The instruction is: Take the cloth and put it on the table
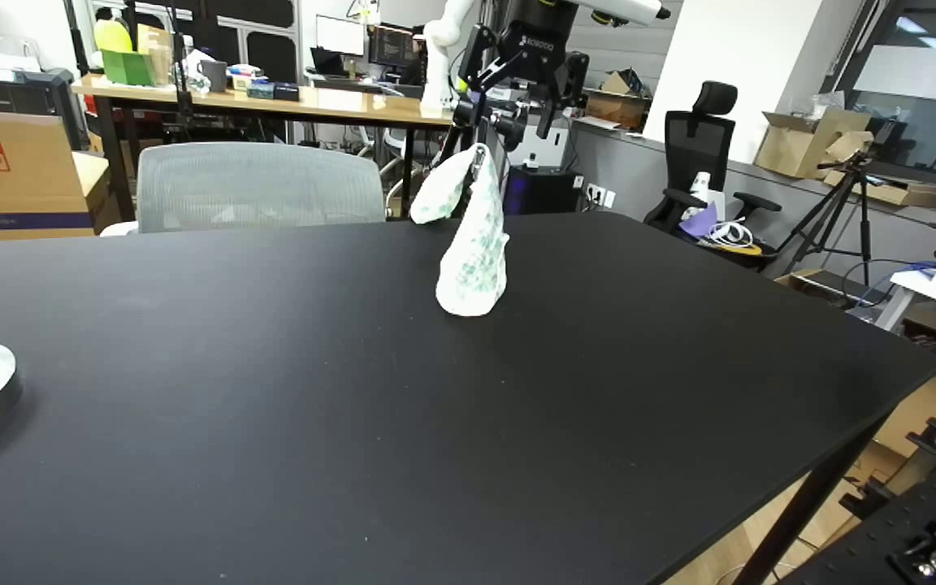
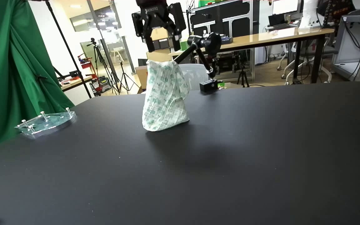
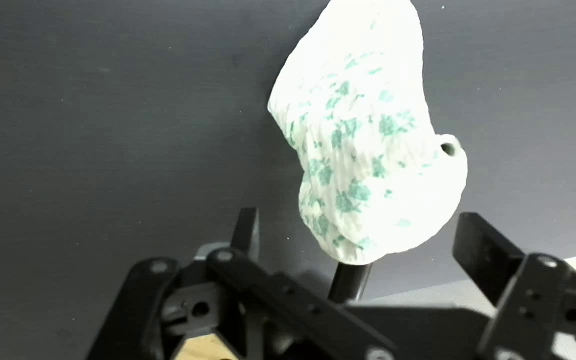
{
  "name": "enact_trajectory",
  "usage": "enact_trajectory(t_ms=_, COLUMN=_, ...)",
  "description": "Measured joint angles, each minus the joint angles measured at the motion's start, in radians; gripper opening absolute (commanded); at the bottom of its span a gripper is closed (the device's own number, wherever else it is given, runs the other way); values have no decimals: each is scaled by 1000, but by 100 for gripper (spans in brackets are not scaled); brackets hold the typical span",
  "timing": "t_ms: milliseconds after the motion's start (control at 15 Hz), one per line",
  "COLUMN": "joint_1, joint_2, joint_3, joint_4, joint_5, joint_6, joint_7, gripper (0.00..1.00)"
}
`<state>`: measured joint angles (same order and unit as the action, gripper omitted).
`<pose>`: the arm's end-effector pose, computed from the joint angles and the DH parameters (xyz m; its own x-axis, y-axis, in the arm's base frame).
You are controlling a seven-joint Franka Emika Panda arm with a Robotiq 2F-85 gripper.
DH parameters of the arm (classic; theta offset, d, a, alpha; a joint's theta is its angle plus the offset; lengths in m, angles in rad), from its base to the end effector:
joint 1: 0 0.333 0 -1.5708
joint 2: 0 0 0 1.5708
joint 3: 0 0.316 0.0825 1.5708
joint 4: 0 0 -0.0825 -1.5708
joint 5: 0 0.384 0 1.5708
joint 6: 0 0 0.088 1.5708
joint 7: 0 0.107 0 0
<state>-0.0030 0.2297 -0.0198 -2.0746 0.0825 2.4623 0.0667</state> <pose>0.5963 -0.0134 0.3343 0.9768 -0.1515 0.1516 -0.1428 -0.9875 -0.0670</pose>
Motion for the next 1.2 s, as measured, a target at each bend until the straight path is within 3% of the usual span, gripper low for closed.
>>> enact_trajectory(t_ms=200, joint_1=9, joint_2=38, joint_3=3, joint_4=30, joint_5=0, joint_6=-2, joint_7=21, gripper=100)
enact_trajectory(t_ms=267, joint_1=13, joint_2=49, joint_3=4, joint_4=38, joint_5=0, joint_6=-5, joint_7=28, gripper=79)
enact_trajectory(t_ms=400, joint_1=20, joint_2=65, joint_3=6, joint_4=47, joint_5=0, joint_6=-15, joint_7=34, gripper=68)
enact_trajectory(t_ms=1000, joint_1=38, joint_2=75, joint_3=14, joint_4=58, joint_5=0, joint_6=-54, joint_7=57, gripper=4)
enact_trajectory(t_ms=1200, joint_1=39, joint_2=75, joint_3=14, joint_4=63, joint_5=0, joint_6=-60, joint_7=59, gripper=0)
